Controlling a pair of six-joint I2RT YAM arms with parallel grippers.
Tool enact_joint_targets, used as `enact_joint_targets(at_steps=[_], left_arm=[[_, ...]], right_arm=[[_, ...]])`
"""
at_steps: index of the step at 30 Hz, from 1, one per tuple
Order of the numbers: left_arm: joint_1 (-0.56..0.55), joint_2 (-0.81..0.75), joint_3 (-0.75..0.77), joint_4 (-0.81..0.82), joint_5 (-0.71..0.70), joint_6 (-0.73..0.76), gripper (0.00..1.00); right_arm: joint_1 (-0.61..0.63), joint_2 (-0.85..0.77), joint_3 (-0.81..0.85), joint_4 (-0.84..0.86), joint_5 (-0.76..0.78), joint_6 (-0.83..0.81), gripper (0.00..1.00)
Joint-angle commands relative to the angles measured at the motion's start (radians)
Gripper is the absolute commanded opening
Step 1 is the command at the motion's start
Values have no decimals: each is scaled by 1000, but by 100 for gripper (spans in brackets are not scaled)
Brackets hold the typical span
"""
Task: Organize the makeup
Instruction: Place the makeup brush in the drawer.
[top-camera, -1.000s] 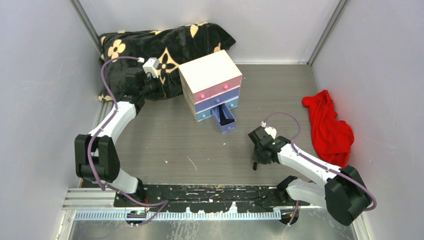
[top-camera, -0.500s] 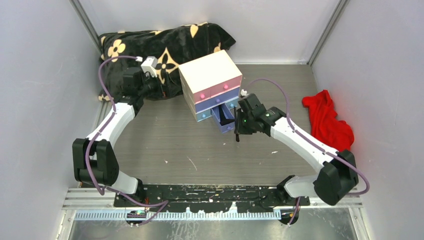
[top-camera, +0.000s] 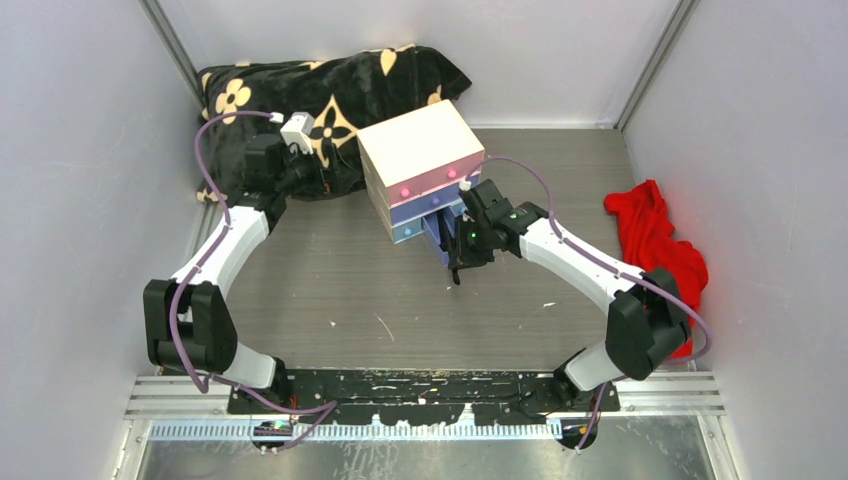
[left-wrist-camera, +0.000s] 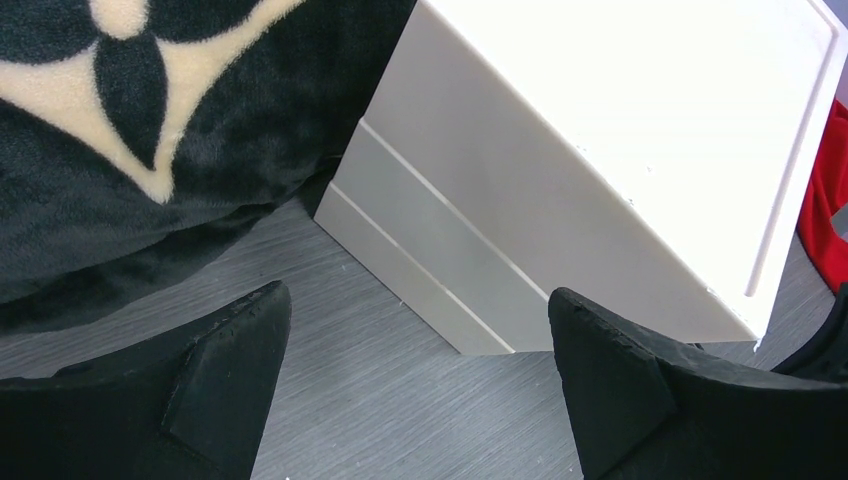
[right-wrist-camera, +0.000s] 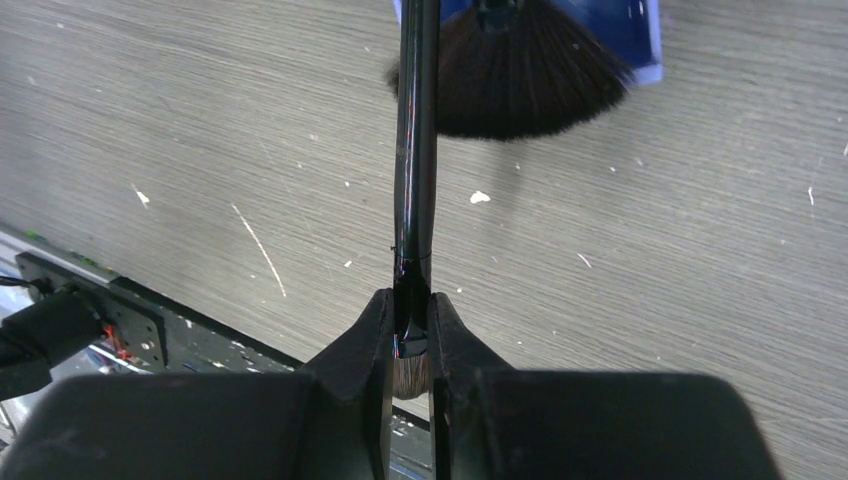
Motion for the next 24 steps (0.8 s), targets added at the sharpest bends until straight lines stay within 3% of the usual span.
enact_joint_targets(at_steps=[1, 11, 24], left_arm=[[-2, -42, 21, 24, -9, 24, 100], [-2, -53, 22, 8, -24, 40, 100], [-2, -48, 24, 6, -23, 41, 100]], right_arm=[[-12, 10, 96, 37, -38, -7, 1], [-52, 105, 111, 75, -62, -34, 1], [-122, 100, 58, 101, -151, -4, 1]])
